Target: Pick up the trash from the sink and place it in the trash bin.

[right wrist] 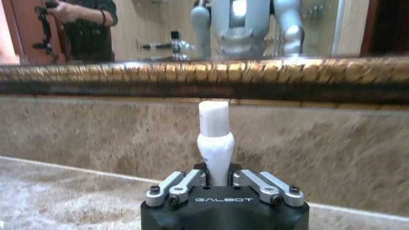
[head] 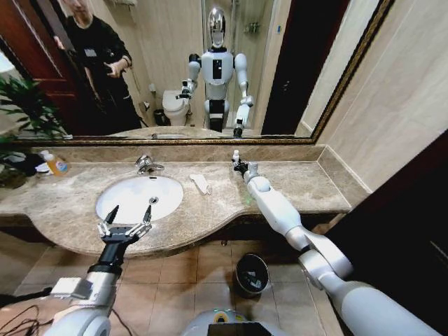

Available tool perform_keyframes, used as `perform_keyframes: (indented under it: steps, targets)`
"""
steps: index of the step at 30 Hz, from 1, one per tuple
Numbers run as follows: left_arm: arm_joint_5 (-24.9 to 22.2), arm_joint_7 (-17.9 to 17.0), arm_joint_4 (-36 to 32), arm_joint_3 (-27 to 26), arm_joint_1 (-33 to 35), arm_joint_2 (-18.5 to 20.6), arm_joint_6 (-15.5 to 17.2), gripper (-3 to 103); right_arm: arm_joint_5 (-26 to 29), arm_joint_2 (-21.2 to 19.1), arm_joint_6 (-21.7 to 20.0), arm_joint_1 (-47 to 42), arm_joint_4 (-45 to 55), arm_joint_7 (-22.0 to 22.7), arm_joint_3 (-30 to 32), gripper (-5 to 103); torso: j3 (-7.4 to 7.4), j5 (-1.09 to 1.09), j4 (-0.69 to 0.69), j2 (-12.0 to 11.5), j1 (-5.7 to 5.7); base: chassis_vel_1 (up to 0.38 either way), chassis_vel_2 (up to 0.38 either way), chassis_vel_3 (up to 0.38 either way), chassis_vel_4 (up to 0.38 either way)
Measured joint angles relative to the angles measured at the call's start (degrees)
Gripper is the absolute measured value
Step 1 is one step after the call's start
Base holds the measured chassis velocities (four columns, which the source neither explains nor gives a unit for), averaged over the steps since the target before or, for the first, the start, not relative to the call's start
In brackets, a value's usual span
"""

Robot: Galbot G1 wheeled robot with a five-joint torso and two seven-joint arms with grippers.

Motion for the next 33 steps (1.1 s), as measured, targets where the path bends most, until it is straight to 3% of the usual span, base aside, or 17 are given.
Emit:
perform_keyframes:
  steps: [2, 11, 15, 18, 23, 25, 33]
  targets:
    - [0.0, 0.0, 0.0, 0.0, 0.0, 0.0, 0.0, 100, 2.6, -3.2, -2.5, -2.6, 6.5, 0.8, -0.7, 13, 0.0, -0.01, -0.01, 0.0, 0.0, 0.0, 0.0, 0.0, 0.0]
    - [0.0, 0.0, 0.0, 0.0, 0.0, 0.0, 0.0, 100, 6.5, -11.6, -3.7, -12.8, 22.8, 0.4, 0.5, 13, -0.01, 0.02, -0.01, 0.0, -0.01, 0.0, 0.0, 0.0, 0.0]
    - [0.0, 0.0, 0.0, 0.0, 0.0, 0.0, 0.0, 100, 8.2, -15.5, -4.3, -18.1, 30.6, -1.2, 3.3, 13, -0.01, 0.01, -0.01, 0.0, -0.02, 0.0, 0.0, 0.0, 0.0]
    - [0.0, 0.0, 0.0, 0.0, 0.0, 0.0, 0.0, 100, 10.0, -20.8, -5.0, -28.9, 41.8, -2.5, 9.4, 13, -0.01, 0.02, -0.01, 0.0, -0.02, 0.0, 0.0, 0.0, 0.0]
    - [0.0, 0.0, 0.0, 0.0, 0.0, 0.0, 0.0, 100, 10.4, -23.5, -5.2, -36.3, 47.9, -3.3, 14.0, 13, -0.01, 0.02, -0.03, 0.0, -0.02, 0.0, 0.0, 0.0, 0.0]
    - [0.0, 0.0, 0.0, 0.0, 0.0, 0.0, 0.0, 100, 10.9, -25.8, -4.9, -43.0, 54.1, -4.0, 18.5, 13, -0.01, 0.01, -0.01, 0.0, -0.02, 0.0, 0.0, 0.0, 0.0]
    - [0.0, 0.0, 0.0, 0.0, 0.0, 0.0, 0.0, 100, 9.2, -24.7, -2.9, -56.5, 61.3, -6.0, 26.4, 13, -0.01, 0.01, -0.01, 0.0, -0.01, 0.0, 0.0, 0.0, 0.0]
